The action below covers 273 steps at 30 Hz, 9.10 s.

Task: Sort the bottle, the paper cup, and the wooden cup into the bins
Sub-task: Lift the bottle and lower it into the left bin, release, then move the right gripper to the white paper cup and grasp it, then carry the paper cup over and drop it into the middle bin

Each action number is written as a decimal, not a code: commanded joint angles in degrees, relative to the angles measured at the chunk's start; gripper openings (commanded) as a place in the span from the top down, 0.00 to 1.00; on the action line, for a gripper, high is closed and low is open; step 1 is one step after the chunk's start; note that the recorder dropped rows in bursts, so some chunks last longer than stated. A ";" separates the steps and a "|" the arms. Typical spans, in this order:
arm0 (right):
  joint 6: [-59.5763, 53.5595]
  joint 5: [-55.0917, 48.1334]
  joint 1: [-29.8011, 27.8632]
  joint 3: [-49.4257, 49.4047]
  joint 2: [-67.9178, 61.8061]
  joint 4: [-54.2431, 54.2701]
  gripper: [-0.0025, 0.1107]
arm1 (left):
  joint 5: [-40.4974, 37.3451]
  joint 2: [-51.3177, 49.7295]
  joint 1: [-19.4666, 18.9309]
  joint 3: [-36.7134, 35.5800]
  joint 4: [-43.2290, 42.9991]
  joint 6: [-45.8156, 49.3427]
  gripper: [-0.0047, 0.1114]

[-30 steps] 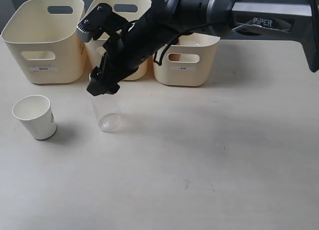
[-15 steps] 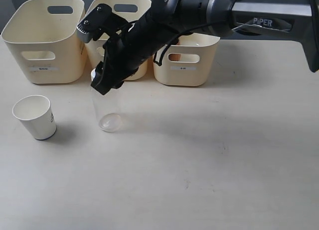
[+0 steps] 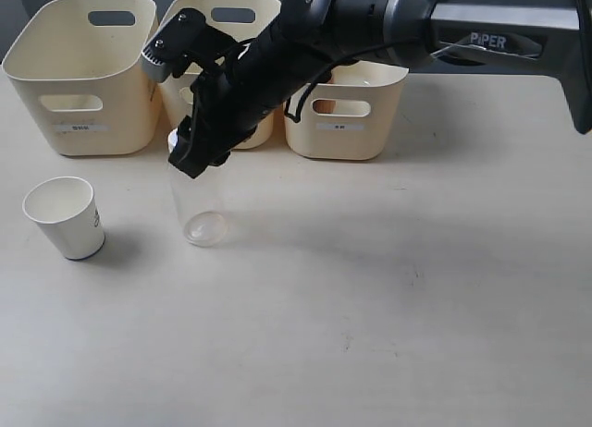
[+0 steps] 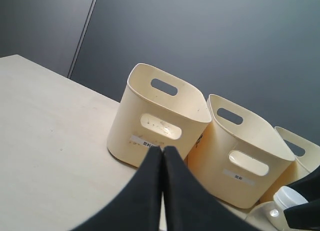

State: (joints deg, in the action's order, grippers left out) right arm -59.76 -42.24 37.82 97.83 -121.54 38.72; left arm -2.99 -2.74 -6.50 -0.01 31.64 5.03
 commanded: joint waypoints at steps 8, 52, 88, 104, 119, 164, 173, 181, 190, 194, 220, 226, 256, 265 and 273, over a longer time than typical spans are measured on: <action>-0.48 2.45 -0.07 0.93 5.33 0.95 0.98 | 0.00 0.32 0.34 0.01 0.18 0.09 0.96; -3.44 30.98 6.81 35.31 -15.35 1.81 0.98 | -0.37 0.32 0.34 0.01 0.34 -0.02 0.96; 6.99 -1.90 5.61 38.45 -8.72 -2.30 0.41 | 0.04 0.32 0.34 0.01 0.61 -0.02 0.96; -0.10 -19.69 12.20 38.45 -18.13 -5.39 0.41 | -0.38 0.32 0.34 0.01 0.61 -0.02 0.96; 1.53 -15.90 13.58 38.45 -22.61 -8.47 0.41 | -1.35 0.32 0.34 0.01 -8.51 0.09 0.96; 4.51 -15.27 13.58 38.45 -21.29 -14.29 0.98 | -7.89 0.32 0.34 0.01 -10.33 -0.02 0.96; 6.99 -17.45 13.47 38.45 -15.37 -18.71 0.98 | -10.26 0.32 0.34 0.01 -6.72 -0.02 0.96; 8.31 -17.57 13.47 38.45 -10.40 -23.55 0.98 | -10.77 0.32 0.34 0.01 -6.06 -0.02 0.96; 11.91 -17.45 13.47 38.45 -7.81 -29.99 0.98 | -7.05 0.32 0.34 0.01 -3.28 -0.12 0.96; 13.21 -17.56 13.47 38.45 -7.01 -32.61 0.98 | -2.57 0.32 0.34 0.01 -5.88 0.16 0.96; 38.34 -0.83 3.53 38.45 -11.04 -44.60 0.98 | 0.34 0.32 0.34 0.01 -19.76 0.16 0.96; 42.51 1.74 2.73 38.45 -13.89 -44.68 0.98 | -0.41 0.32 0.34 0.01 -19.76 0.16 0.96; 55.85 5.41 2.68 38.45 -16.98 -54.71 0.43 | -1.33 0.32 0.34 0.01 -17.37 0.04 0.96; 55.85 1.76 2.68 38.45 -16.39 -54.71 0.43 | -1.33 0.32 0.34 0.01 -17.85 0.04 0.96; 55.72 -2.07 2.94 38.45 -13.65 -54.05 0.49 | -1.33 0.32 0.34 0.01 -18.66 0.04 0.96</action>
State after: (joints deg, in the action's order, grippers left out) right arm -4.08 -43.62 40.80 135.98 -137.36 -15.70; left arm -4.45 -2.66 -6.41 -0.01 13.23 5.13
